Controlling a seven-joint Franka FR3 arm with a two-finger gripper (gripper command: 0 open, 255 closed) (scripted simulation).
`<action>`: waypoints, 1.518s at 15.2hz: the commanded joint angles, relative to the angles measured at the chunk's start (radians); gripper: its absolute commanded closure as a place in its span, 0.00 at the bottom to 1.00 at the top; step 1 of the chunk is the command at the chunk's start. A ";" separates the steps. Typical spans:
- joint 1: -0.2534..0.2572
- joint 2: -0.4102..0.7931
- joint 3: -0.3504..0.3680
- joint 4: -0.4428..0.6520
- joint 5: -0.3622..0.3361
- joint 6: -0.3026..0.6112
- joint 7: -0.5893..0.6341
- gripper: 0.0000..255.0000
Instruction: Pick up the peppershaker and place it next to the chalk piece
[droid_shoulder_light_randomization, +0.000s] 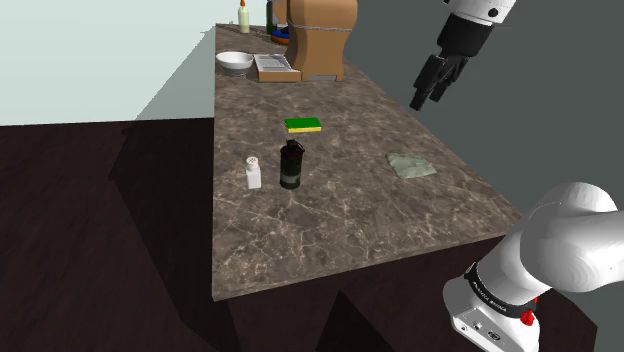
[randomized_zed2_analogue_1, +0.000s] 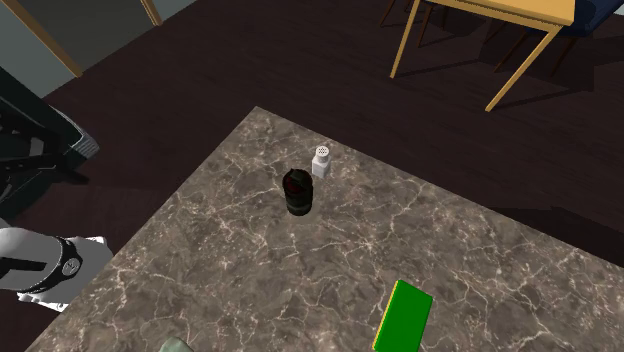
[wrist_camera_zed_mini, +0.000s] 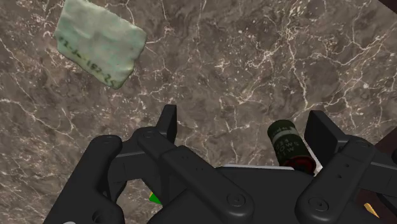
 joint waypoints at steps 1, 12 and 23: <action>0.000 0.000 0.000 0.000 0.000 0.000 0.000 0.00; 0.024 0.306 0.190 0.050 0.048 0.261 0.234 0.00; 0.025 0.715 0.341 0.272 -0.061 0.429 0.505 0.00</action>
